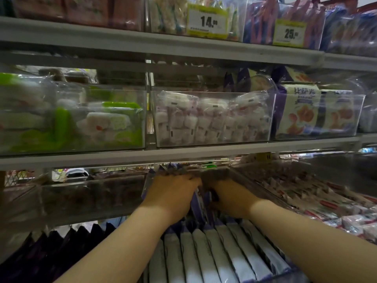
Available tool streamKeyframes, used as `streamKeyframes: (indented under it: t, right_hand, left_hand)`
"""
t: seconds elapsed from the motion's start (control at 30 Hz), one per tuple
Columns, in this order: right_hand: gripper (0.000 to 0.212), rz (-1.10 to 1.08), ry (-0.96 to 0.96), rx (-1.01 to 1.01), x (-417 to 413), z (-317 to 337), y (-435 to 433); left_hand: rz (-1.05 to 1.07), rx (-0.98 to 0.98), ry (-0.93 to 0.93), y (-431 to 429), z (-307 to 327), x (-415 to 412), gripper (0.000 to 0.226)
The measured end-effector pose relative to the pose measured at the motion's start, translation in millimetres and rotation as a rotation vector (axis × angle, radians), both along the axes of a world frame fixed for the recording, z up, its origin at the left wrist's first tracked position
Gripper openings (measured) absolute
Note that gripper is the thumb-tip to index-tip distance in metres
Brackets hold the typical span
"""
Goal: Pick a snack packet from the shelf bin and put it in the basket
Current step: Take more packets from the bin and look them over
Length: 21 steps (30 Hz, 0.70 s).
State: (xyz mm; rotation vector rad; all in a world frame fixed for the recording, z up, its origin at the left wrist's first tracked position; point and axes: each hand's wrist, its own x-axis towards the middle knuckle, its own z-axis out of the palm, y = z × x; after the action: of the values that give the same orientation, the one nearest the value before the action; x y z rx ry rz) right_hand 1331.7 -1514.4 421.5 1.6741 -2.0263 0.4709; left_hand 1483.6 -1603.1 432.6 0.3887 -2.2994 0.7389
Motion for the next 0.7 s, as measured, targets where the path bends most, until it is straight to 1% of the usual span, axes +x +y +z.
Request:
streamKeyframes:
  t: [0.1,0.17,0.2,0.27,0.37,0.43,0.47,0.57,0.6,0.63,0.67,0.7]
  right_hand:
    - [0.024,0.009,0.083,0.088,4,-3,7]
    - [0.022,0.025,-0.006,0.215,3,5,13]
    - [0.022,0.035,-0.06,0.287,1,10,17]
    - [0.027,0.041,-0.088,0.395,1,17,19]
    - [0.038,0.045,-0.097,0.431,1,15,14]
    - [0.04,0.083,-0.177,0.389,1,13,13]
    - [0.039,0.123,-0.269,0.306,0,13,14]
    - [0.044,0.298,-0.717,-0.1,-6,16,21]
    - [0.046,0.298,-0.813,-0.17,-9,15,21]
    - [0.045,0.264,-0.854,-0.192,-12,13,21]
    - [0.042,0.205,-0.825,-0.175,-14,11,21]
    - [0.038,0.151,-0.755,-0.141,-16,10,21]
  left_hand:
    - [-0.024,0.061,0.006,2,0,4,0.031]
    - [-0.032,0.086,-0.002,5,1,6,0.03]
    - [-0.034,0.089,-0.01,6,1,7,0.03]
    - [-0.047,0.109,-0.017,7,0,9,0.027]
    - [-0.047,0.123,0.004,7,1,8,0.019]
    - [-0.007,0.107,0.008,4,1,4,0.023]
    - [0.02,0.092,-0.004,3,1,2,0.026]
    - [0.039,0.052,-0.024,2,1,1,0.03]
    - [0.039,0.019,-0.03,3,2,1,0.031]
    - [0.042,-0.037,-0.051,3,2,-1,0.031]
    - [0.047,-0.11,-0.091,4,3,-4,0.03]
    - [0.041,-0.181,-0.146,6,3,-7,0.031]
